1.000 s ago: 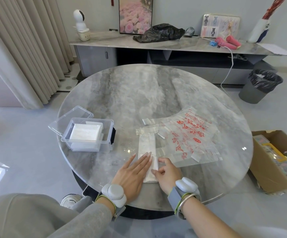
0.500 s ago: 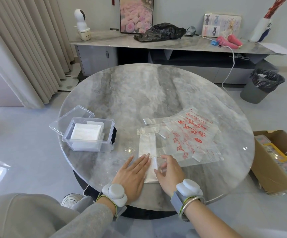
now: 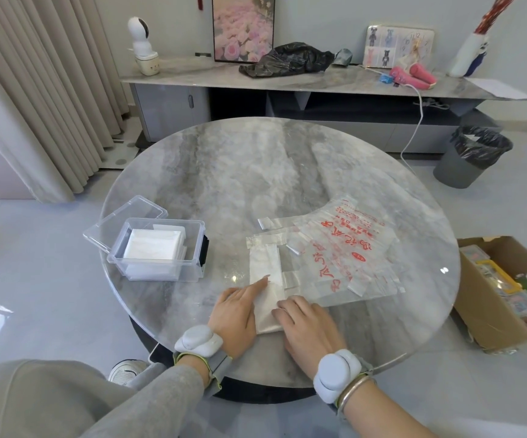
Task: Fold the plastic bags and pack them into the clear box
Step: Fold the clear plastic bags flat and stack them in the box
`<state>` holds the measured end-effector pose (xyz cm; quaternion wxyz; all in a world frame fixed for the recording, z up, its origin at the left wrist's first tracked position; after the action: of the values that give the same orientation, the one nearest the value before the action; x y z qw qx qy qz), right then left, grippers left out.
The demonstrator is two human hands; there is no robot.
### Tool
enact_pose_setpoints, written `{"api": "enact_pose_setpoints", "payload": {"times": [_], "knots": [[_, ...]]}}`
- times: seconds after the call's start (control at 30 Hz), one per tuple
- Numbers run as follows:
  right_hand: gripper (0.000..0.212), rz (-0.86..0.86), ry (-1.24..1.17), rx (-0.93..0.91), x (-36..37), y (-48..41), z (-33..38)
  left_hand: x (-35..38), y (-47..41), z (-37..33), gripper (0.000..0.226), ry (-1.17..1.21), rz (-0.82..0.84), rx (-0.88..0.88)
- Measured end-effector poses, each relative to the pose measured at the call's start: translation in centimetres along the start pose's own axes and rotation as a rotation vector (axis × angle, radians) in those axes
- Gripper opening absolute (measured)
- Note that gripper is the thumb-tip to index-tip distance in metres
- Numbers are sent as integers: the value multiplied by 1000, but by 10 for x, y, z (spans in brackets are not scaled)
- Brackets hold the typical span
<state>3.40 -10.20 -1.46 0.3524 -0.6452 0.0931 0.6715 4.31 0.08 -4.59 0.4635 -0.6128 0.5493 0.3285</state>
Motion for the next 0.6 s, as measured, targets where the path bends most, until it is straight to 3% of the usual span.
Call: {"api": "enact_pose_setpoints", "payload": {"times": [0.13,0.23,0.37,0.6], "knots": [[23,-15,-157,23,-8,-4,0,-6,4,3,57,173,-16,-48],[15,-23,-358,162,-17,-4,-11,-6,7,9,59,281,14,-89],[9,-15,-589,402,-19,1,-30,-6,11,9,71,249,91,-79],[4,-48,-725,635,-16,3,-49,-18,15,17,52,61,47,-108]]}}
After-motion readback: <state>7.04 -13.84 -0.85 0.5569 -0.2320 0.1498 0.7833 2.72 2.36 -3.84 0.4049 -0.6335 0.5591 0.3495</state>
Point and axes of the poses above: each hand's wrist, its own y-axis away from the middle knuckle, its own x-axis out of the palm, z = x × y, the point moved 10 cm from there along -y, towards the middle knuckle, and after that the axes turned 14 degrees about -y, right-handed, at the moved point
